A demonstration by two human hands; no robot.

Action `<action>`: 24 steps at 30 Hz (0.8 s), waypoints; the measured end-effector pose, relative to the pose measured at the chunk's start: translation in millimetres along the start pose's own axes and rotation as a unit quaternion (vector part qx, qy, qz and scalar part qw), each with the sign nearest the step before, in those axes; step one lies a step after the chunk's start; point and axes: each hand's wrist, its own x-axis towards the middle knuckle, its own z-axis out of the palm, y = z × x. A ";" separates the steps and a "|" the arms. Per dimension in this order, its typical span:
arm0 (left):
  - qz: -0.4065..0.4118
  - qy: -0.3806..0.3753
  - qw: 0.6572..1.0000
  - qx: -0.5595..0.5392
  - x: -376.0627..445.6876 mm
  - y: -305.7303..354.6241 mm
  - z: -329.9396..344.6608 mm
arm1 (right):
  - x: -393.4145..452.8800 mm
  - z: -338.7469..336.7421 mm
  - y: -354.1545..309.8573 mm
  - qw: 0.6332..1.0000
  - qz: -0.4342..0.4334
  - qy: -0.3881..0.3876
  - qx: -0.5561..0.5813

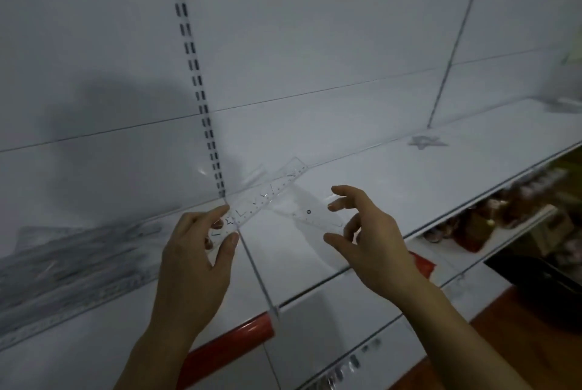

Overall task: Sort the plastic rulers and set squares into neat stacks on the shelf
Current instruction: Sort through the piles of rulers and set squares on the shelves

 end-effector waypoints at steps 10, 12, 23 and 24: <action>0.071 -0.090 0.991 -0.073 24.3 127.8 166.8 | -41.3 -179.7 127.7 0.992 0.063 0.071 -0.084; 0.085 -0.108 0.987 -0.077 36.2 145.7 189.5 | -41.5 -206.2 145.5 0.989 0.074 0.080 -0.101; 0.132 -0.136 0.982 -0.014 141.5 169.4 289.2 | 35.8 -258.2 248.7 0.978 0.073 0.075 -0.182; 0.132 -0.132 0.982 -0.013 151.1 166.8 300.0 | 50.1 -258.2 259.4 0.978 0.079 0.070 -0.179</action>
